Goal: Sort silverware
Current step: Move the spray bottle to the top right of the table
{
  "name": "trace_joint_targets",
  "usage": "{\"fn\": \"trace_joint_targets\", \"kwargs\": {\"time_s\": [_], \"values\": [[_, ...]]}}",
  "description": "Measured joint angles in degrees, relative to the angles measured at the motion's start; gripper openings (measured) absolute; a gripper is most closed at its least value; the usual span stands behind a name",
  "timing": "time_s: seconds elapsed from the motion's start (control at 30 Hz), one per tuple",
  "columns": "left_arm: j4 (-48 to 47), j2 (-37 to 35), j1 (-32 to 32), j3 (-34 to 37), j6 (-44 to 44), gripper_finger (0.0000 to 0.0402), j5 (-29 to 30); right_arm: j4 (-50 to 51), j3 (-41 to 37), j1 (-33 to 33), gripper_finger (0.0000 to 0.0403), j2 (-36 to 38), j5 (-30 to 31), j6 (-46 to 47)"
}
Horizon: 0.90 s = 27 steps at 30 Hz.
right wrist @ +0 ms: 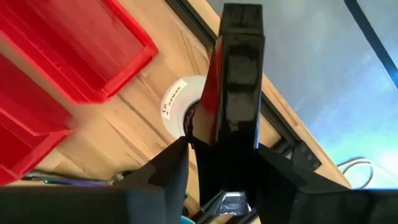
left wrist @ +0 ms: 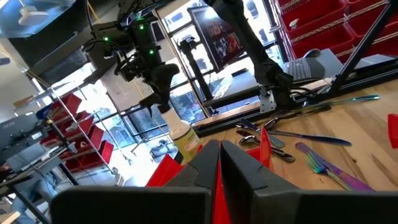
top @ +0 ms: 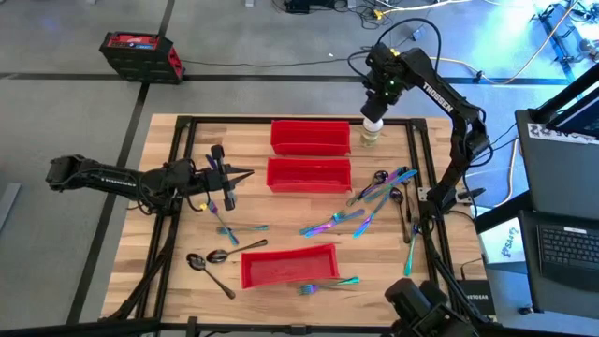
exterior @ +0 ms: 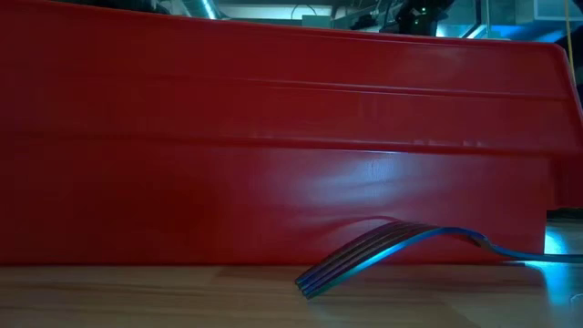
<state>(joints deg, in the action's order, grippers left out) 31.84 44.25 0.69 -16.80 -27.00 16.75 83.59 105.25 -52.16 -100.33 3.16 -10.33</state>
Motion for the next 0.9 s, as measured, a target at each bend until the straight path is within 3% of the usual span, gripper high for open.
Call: {"fn": "trace_joint_targets", "kwargs": {"time_s": [0.37, 0.7, 0.9], "values": [[0.06, 0.0, 0.0, 0.0, 0.02, 0.0001, 0.0, -0.76, 0.0, 0.0, 0.014, 0.0, -0.19, -0.02], [0.08, 0.0, 0.0, 0.0, 0.02, 0.0001, 0.0, -0.11, 0.0, 0.0, 0.0198, 0.04, 0.93, 1.4], [0.08, 0.0, 0.0, 0.0, 0.02, 0.0001, 0.0, 1.66, 0.02, 0.0, 0.0198, 0.09, 2.72, 1.7]]}}
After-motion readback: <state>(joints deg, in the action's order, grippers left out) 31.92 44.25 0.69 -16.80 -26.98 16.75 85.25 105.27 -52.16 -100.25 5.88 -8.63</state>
